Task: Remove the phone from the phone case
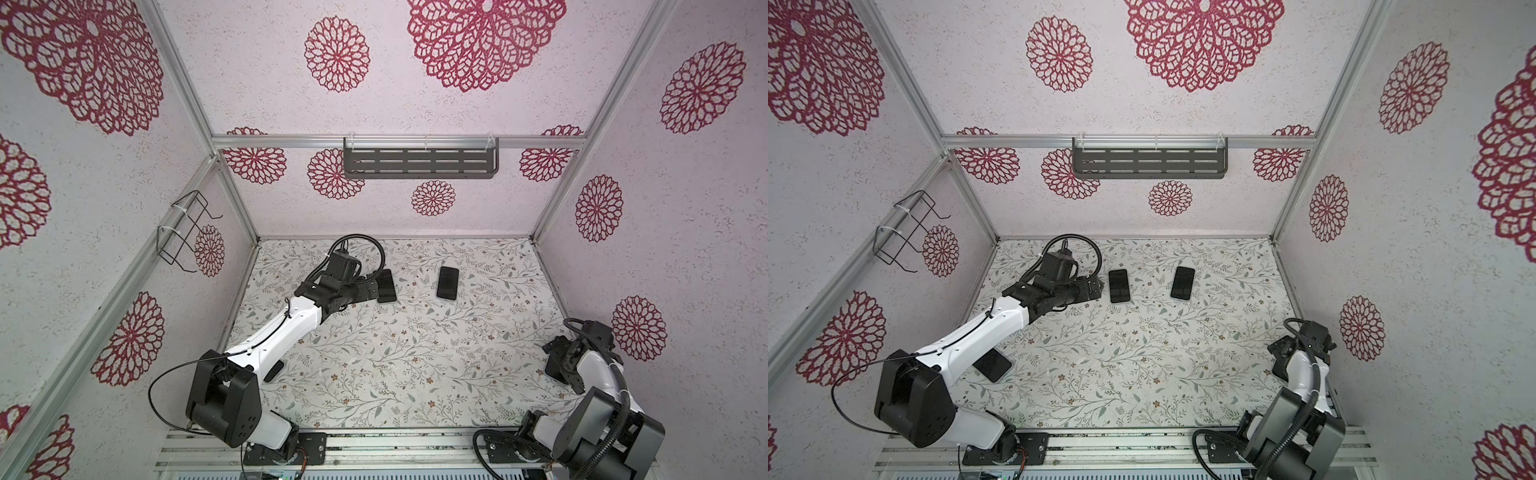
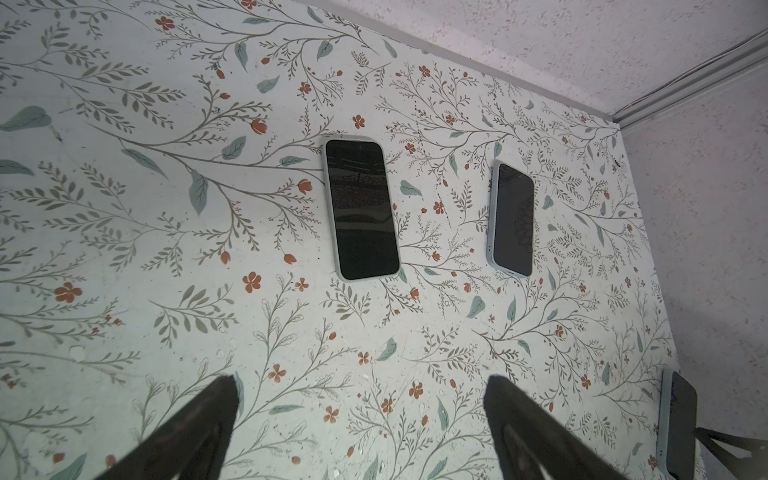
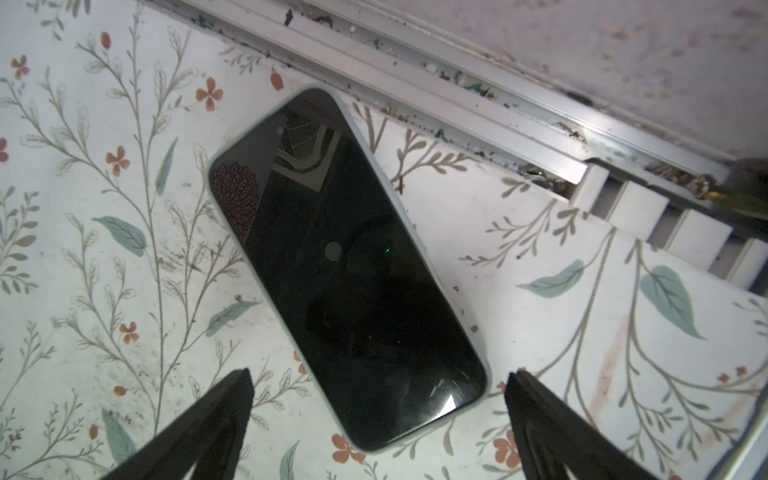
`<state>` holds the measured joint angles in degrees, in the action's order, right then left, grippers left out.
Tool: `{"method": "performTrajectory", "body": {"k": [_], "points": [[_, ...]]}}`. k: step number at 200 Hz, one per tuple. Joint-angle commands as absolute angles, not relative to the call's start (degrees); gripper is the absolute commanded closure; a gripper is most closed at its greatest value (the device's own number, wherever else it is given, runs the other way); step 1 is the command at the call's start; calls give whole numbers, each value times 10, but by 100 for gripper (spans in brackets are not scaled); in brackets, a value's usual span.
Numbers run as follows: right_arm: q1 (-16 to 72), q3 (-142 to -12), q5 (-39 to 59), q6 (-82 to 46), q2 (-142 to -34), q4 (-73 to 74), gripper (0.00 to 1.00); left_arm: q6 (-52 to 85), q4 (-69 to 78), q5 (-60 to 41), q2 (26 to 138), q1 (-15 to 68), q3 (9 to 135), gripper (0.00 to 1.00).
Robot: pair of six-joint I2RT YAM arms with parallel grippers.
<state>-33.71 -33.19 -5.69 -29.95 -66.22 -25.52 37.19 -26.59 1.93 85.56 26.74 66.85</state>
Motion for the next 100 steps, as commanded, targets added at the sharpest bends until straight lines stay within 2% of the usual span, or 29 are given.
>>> {"method": "performTrajectory", "body": {"k": [1,100], "points": [[-352,-332,-50,-287,-670,-241,1,374,-269,17,863,272,686,3],[-365,-313,-9,-261,-708,-193,1,378,-274,16,865,272,690,3]]}}
